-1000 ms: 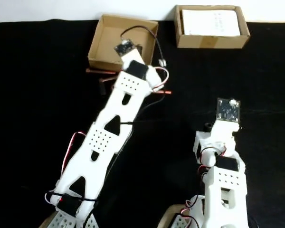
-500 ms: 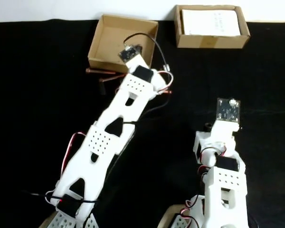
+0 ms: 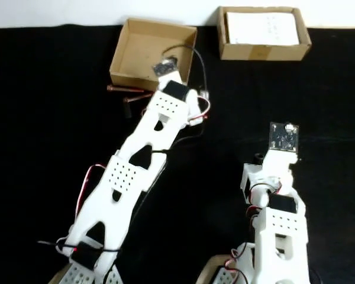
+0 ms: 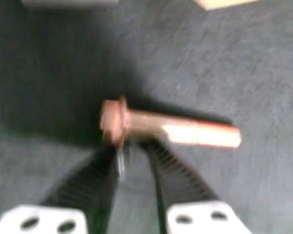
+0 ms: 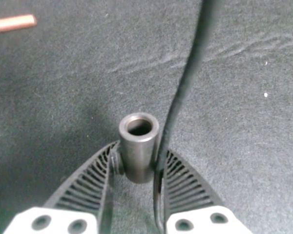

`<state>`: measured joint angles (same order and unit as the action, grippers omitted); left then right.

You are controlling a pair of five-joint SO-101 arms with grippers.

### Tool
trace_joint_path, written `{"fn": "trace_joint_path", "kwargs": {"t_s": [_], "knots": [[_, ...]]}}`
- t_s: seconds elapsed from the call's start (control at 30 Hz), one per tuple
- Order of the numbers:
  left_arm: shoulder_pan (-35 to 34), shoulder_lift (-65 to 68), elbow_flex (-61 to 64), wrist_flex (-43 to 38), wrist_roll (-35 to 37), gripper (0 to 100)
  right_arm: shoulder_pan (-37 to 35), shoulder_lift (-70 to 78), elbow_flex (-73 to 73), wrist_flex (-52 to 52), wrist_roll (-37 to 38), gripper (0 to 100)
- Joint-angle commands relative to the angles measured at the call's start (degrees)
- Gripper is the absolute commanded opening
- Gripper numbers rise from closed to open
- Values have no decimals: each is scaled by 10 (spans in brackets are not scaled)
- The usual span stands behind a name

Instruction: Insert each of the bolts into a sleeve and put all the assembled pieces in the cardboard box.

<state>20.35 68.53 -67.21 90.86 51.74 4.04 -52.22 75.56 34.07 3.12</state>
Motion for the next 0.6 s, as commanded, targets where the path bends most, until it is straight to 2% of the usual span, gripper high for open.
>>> {"fn": "trace_joint_path", "kwargs": {"t_s": [0.0, 0.13, 0.3, 0.4, 0.5, 0.57], "knots": [[-13, -7, 6, 48, -47, 44, 4, -18, -9, -1, 3, 6], [-15, -17, -31, 98, -51, 45, 4, -15, -9, -1, 2, 6], [0, -88, -65, 103, -52, 47, 4, -17, -9, -1, 2, 6], [21, -147, -63, 101, -47, 117, 5, -17, -9, -1, 3, 6], [29, -175, -62, 101, 26, 221, 5, -17, -9, -1, 4, 6], [29, -173, -60, 93, 69, 249, 5, -17, -9, -1, 3, 6]]}}
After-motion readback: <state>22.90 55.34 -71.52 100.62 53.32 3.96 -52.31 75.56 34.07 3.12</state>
